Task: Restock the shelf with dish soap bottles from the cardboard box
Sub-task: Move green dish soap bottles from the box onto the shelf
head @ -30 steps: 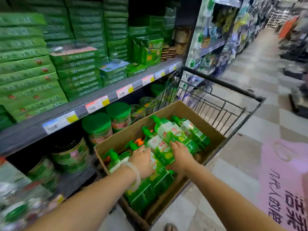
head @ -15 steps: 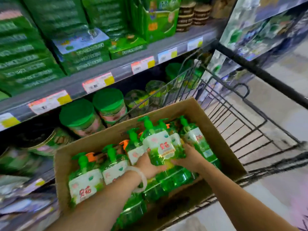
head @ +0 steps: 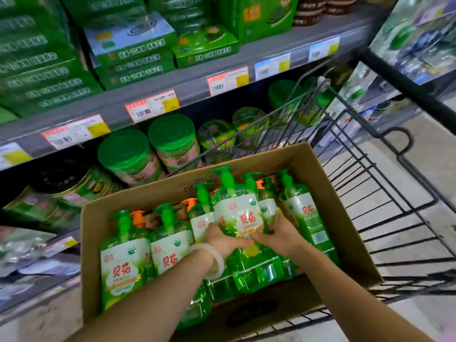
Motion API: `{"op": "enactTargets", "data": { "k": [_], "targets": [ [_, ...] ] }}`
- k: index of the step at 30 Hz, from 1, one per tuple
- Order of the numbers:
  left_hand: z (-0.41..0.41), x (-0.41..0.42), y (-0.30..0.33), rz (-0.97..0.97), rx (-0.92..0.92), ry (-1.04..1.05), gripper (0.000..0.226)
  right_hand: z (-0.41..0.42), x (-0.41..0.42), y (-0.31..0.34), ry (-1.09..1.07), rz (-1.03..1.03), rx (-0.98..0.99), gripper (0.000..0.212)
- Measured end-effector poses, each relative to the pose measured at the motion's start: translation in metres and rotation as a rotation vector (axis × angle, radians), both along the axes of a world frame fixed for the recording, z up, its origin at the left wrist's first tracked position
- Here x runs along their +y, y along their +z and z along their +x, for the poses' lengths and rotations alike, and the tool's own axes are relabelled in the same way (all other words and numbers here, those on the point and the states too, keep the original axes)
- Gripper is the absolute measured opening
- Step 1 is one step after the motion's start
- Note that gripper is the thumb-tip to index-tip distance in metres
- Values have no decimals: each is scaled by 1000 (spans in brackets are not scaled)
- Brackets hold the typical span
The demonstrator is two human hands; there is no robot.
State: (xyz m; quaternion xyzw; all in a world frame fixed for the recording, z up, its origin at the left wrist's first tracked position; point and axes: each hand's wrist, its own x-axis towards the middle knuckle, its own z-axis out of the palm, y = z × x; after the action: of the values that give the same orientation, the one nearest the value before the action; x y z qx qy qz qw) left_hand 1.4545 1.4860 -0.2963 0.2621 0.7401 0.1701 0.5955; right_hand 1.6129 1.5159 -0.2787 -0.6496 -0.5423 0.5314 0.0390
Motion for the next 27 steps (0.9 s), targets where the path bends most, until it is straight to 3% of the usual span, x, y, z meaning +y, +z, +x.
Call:
{"op": "enactTargets", "data": {
  "k": [6,11,14,16,19,27],
  "targets": [
    [-18,-4,7,3,-79,0,70,-10,-11,3,-15,14,167,33],
    [-45,-18,11,65,-125,-6,66,-26,-19,2,-86,-95,285,59],
    [-64,-29,19,97,-117,-28,84,-39,-22,11,-32,-185,341,63],
    [-79,-39,27,130,-99,-19,87,-51,-26,16,23,-175,314,67],
    [-105,-59,46,209,-108,-21,82,-77,-34,29,50,-135,307,89],
    [-212,-154,102,472,-36,119,70,-197,-105,94,193,42,471,65]
  ]
}}
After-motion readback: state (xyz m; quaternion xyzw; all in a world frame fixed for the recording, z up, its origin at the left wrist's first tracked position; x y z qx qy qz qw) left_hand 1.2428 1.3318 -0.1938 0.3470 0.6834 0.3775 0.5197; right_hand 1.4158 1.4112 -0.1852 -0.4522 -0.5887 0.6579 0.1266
